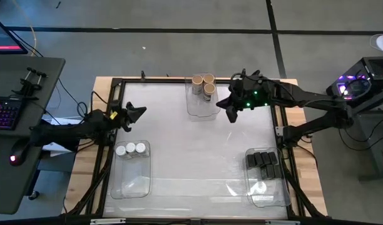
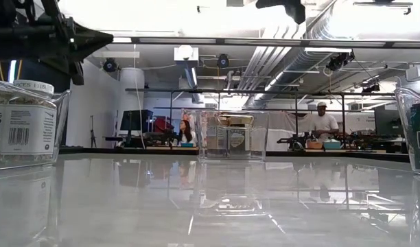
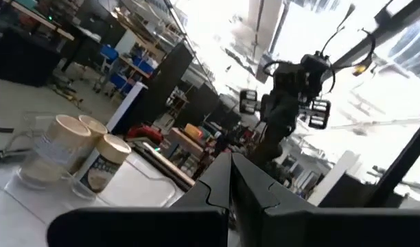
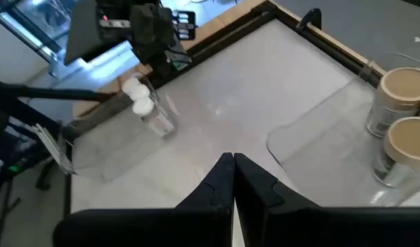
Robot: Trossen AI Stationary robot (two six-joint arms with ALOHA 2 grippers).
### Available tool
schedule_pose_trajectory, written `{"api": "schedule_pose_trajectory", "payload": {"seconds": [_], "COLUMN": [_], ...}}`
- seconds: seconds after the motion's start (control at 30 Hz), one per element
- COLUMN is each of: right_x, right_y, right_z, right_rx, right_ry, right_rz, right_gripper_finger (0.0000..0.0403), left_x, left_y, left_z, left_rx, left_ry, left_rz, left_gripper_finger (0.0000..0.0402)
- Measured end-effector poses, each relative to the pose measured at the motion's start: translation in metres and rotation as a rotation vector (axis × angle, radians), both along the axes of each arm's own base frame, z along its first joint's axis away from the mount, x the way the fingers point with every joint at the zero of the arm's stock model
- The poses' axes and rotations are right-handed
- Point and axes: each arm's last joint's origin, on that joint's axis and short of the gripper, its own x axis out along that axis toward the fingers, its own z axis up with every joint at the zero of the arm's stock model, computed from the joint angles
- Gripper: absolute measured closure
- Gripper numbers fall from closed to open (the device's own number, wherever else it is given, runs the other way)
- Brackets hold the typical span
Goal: Sort spices by type
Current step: Return to Home Position
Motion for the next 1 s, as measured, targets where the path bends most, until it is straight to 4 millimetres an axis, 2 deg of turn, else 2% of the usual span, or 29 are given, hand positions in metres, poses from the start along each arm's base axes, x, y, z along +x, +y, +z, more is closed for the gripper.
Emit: {"api": "schedule_pose_trajectory", "payload": {"seconds": [0.1,0.3,0.43,0.5,0.63,0.73,0.8,0.9,1.0], "right_x": [-0.003,-0.016,-0.022,-0.022,-0.013,-0.002,0.001,-0.002,-0.017], "right_y": [-0.007,-0.036,-0.058,-0.069,-0.083,-0.08,-0.072,-0.053,-0.034], "right_z": [-0.002,-0.008,-0.012,-0.023,-0.069,-0.104,-0.12,-0.126,-0.118], "right_rx": [-0.014,0.031,-0.003,0.01,0.064,0.115,0.187,0.259,0.263], "right_ry": [0.03,0.084,0.03,-0.054,-0.247,-0.407,-0.502,-0.587,-0.617], "right_rz": [0.009,0.125,0.211,0.266,0.298,0.292,0.302,0.355,0.414], "right_gripper_finger": [0.0403,0.0403,0.0403,0.0403,0.0403,0.0403,0.0403,0.0403,0.0403], "left_x": [0.0,0.0,0.0,0.0,0.0,0.001,0.001,0.001,-0.001], "left_y": [-0.001,-0.001,-0.001,-0.001,-0.001,-0.001,-0.001,-0.001,-0.001], "left_z": [0.0,-0.001,-0.001,-0.001,-0.001,-0.001,-0.001,-0.001,-0.001], "left_rx": [0.004,-0.047,-0.053,-0.038,-0.023,-0.023,-0.024,-0.024,-0.023], "left_ry": [0.001,-0.01,-0.01,-0.003,0.003,0.004,0.004,0.008,0.004], "left_rz": [-0.009,-0.014,-0.016,-0.011,-0.007,-0.007,-0.007,-0.007,-0.007], "left_gripper_finger": [0.0402,0.0402,0.0402,0.0402,0.0402,0.0402,0.0402,0.0402,0.0402]}}
